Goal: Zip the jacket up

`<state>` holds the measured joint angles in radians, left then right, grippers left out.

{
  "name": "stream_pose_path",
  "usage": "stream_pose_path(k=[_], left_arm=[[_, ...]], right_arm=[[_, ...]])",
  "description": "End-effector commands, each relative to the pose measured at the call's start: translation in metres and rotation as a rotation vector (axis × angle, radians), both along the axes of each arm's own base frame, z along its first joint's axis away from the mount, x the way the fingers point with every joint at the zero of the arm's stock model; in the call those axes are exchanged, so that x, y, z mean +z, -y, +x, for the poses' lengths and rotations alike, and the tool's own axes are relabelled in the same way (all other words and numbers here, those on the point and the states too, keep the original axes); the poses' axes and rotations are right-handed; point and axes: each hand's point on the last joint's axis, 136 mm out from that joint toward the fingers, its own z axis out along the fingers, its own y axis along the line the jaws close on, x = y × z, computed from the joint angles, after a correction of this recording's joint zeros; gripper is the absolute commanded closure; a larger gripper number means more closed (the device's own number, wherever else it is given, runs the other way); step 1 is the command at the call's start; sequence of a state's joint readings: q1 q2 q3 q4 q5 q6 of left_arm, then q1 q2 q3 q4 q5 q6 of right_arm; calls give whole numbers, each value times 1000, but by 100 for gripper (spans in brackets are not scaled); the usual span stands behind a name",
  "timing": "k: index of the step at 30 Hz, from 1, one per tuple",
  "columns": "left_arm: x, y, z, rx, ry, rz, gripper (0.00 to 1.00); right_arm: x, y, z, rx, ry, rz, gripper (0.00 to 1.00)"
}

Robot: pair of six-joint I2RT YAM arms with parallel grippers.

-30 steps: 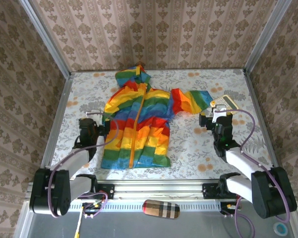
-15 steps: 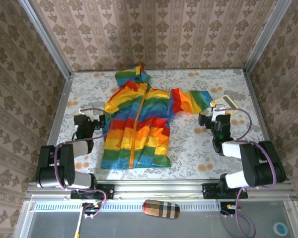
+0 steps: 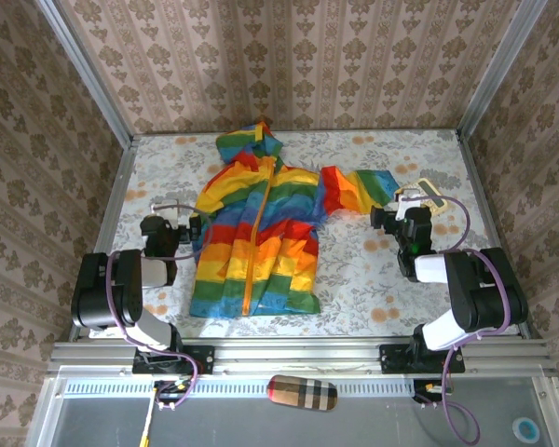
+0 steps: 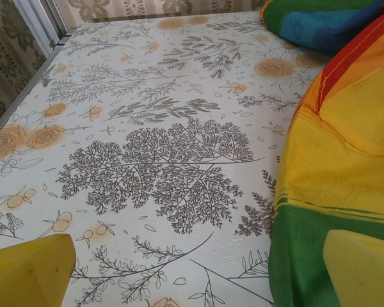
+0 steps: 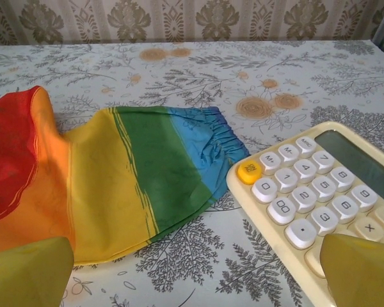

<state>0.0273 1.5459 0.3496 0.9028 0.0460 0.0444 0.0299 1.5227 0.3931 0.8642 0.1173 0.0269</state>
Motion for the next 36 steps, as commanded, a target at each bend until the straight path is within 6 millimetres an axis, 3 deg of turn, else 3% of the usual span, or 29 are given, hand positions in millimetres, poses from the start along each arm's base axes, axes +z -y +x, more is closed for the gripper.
stream_pose_path(k=[1, 36], left_arm=[[17, 3, 11, -8, 57, -9, 0], [15, 12, 13, -47, 38, 14, 0]], right_arm=[[0, -2, 3, 13, -5, 13, 0], [-1, -6, 4, 34, -6, 4, 0]])
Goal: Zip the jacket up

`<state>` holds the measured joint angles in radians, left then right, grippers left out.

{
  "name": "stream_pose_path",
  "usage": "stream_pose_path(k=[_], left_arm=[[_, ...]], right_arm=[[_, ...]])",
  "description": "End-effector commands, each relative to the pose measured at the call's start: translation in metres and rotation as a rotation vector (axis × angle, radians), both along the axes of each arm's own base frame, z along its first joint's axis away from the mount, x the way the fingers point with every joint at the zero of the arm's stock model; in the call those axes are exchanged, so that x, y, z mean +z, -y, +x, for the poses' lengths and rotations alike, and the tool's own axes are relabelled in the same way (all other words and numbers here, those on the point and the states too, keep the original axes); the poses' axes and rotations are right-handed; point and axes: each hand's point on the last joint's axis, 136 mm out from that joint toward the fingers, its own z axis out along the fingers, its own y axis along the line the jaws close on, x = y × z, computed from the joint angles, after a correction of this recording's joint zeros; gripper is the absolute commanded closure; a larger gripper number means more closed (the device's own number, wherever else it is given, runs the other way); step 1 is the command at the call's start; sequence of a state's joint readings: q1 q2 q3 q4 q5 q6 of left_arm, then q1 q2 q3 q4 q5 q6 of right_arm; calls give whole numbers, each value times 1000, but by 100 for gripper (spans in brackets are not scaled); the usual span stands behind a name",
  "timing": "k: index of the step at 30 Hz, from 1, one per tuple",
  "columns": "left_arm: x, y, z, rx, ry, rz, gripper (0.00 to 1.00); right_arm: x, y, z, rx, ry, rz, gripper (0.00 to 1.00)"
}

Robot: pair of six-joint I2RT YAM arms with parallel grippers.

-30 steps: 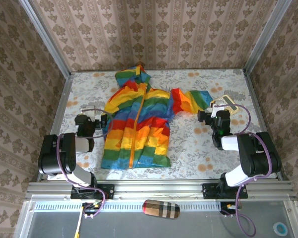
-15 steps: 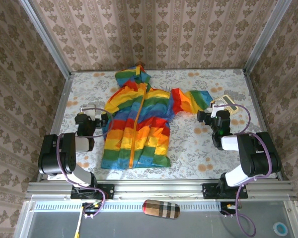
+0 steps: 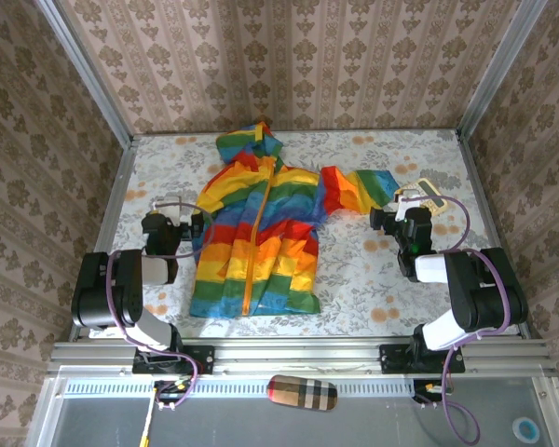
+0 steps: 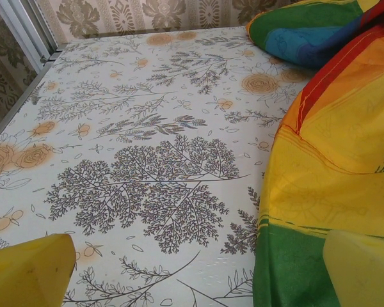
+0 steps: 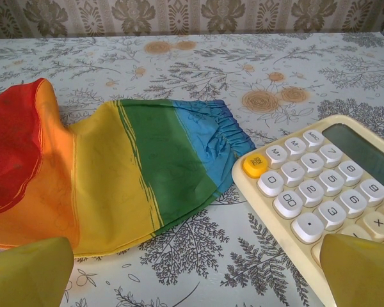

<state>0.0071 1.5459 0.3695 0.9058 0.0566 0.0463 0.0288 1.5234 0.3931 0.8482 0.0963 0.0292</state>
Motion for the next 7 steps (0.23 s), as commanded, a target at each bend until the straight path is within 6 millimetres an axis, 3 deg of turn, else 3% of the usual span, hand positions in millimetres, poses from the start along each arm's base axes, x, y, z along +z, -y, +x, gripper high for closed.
stream_pose_path(k=[1, 7], left_arm=[[7, 3, 7, -16, 16, 16, 0], [7, 3, 7, -15, 15, 20, 0]], right_arm=[[3, -5, 5, 22, 9, -9, 0], [4, -5, 4, 25, 14, -7, 0]])
